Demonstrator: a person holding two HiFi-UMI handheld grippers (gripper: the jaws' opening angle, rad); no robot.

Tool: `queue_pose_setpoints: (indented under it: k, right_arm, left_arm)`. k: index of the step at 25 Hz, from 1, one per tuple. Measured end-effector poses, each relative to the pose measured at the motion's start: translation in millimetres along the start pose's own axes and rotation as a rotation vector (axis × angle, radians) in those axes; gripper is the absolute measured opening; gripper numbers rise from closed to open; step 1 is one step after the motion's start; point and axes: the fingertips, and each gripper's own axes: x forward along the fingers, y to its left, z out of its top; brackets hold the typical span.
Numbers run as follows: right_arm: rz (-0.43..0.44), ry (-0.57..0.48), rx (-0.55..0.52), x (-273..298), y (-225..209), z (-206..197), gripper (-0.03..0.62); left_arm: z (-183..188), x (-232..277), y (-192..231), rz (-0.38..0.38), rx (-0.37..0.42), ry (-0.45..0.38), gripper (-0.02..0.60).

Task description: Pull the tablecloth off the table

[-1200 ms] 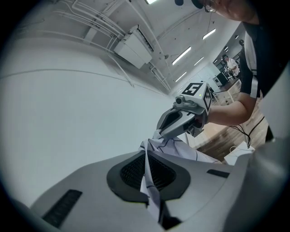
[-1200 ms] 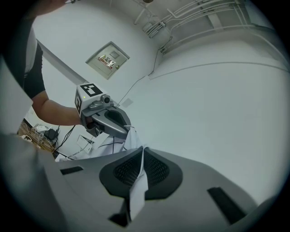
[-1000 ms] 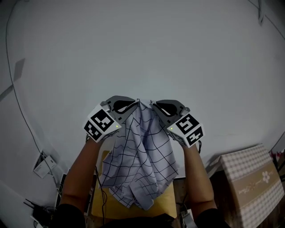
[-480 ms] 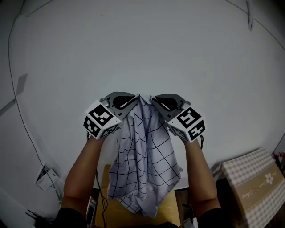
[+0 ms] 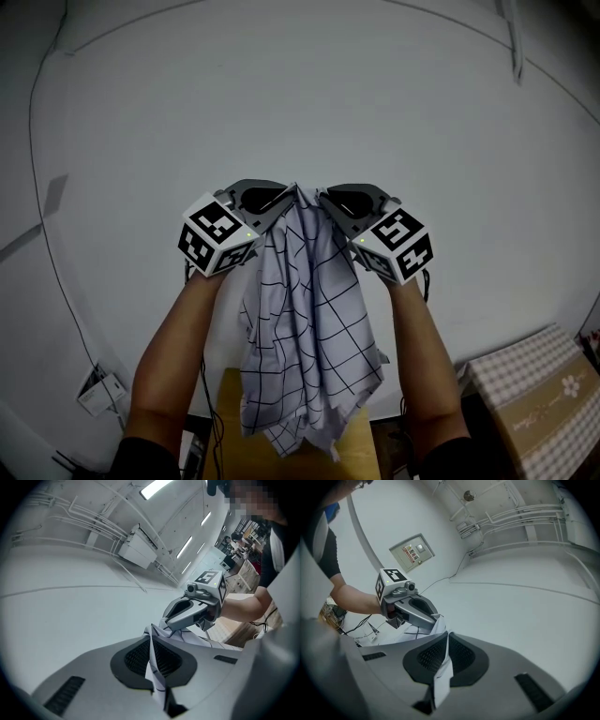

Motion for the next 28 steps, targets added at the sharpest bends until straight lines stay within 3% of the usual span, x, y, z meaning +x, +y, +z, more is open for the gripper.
queue_pose_setpoints:
  k: [28]
  right_arm:
    - [-0.052,-0.063,-0.017,-8.8,7.1,20.7,0.023]
  left_arm:
    - [24.5,-14.3,-8.8,0.005,0.049,-0.046,0.014]
